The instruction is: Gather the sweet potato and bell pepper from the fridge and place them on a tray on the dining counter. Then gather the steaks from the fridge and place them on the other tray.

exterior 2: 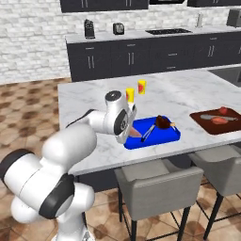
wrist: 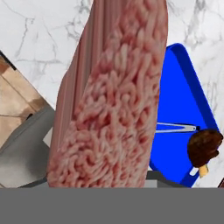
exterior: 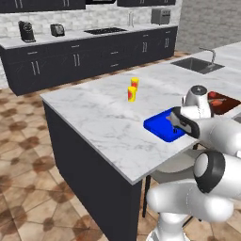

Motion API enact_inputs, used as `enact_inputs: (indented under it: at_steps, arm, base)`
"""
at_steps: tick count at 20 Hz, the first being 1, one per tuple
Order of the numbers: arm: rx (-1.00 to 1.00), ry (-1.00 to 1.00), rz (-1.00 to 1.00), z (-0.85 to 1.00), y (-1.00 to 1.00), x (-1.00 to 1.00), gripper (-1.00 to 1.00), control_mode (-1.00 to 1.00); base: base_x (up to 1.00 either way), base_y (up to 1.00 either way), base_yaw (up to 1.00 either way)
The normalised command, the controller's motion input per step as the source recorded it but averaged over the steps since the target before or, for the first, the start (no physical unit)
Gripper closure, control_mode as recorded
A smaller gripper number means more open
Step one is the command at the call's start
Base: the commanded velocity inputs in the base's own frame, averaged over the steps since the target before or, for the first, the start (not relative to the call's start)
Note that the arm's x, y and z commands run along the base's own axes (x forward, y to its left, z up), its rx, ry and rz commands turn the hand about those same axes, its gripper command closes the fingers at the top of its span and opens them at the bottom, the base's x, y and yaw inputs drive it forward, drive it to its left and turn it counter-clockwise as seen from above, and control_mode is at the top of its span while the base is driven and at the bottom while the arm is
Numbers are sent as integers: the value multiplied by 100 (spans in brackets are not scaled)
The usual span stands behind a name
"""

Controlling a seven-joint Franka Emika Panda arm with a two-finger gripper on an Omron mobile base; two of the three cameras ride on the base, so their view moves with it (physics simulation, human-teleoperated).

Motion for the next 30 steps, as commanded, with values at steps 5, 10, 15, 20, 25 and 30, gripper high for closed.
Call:
enact_inputs:
  at_steps: [5, 10, 15, 20, 25, 30]
  arm:
    - [-9, 13, 0, -8, 2, 23, 100, -100]
    - [-7, 11, 0, -10, 2, 28, 100, -100]
    - [0, 2, 0, -19, 0, 41, 100, -100]
    - [0, 0, 0, -35, -15, 24, 100, -100]
    - [0, 0, -1, -40, -32, 5, 100, -100]
    - [0, 0, 0, -8, 0, 34, 100, -100]
  base:
    - [0, 0, 0]
    - [0, 0, 0]
    - [0, 0, 0]
    - [0, 0, 0]
    - [0, 0, 0]
    - [0, 0, 0]
